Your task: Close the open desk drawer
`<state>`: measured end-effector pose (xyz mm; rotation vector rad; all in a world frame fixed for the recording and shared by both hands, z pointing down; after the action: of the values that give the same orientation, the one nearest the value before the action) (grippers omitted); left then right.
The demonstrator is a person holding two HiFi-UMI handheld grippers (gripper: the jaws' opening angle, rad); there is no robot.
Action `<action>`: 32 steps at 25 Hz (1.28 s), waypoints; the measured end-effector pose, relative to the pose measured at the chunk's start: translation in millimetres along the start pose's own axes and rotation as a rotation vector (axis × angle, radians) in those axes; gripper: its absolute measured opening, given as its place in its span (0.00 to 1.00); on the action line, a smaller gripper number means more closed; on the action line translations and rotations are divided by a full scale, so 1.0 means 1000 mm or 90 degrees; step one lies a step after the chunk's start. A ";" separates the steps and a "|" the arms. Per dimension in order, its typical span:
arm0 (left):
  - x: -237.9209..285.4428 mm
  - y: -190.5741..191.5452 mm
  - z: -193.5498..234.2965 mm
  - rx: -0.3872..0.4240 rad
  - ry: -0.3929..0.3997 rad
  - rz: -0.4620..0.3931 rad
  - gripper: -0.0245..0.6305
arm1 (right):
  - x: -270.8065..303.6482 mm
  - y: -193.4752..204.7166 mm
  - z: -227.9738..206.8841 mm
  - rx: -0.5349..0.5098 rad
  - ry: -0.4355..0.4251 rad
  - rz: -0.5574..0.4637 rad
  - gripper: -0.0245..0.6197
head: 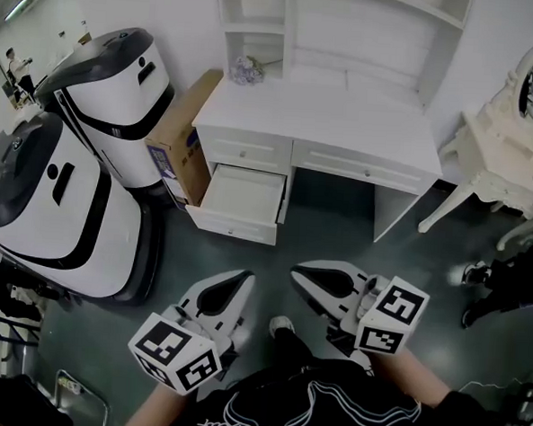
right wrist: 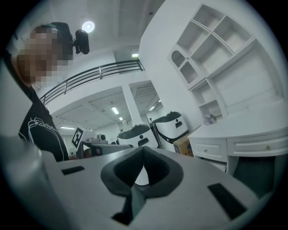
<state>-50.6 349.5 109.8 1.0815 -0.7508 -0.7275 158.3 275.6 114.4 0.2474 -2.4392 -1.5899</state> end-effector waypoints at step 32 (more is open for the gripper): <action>0.175 0.057 0.209 -0.118 -0.113 0.091 0.04 | 0.137 0.028 -0.239 0.140 0.006 0.115 0.05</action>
<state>-118.2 120.6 253.0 0.7942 -0.8847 -0.7617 91.6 41.6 245.9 0.0670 -2.5476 -1.2474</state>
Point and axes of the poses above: the fingertips, and each gripper's own axes: x forward along the fingers, z to its left, y out of its underside, the point moved 10 cm from there along -x, backward along the fingers, and after that the axes turned 3 degrees about x, right-handed, at the moved point
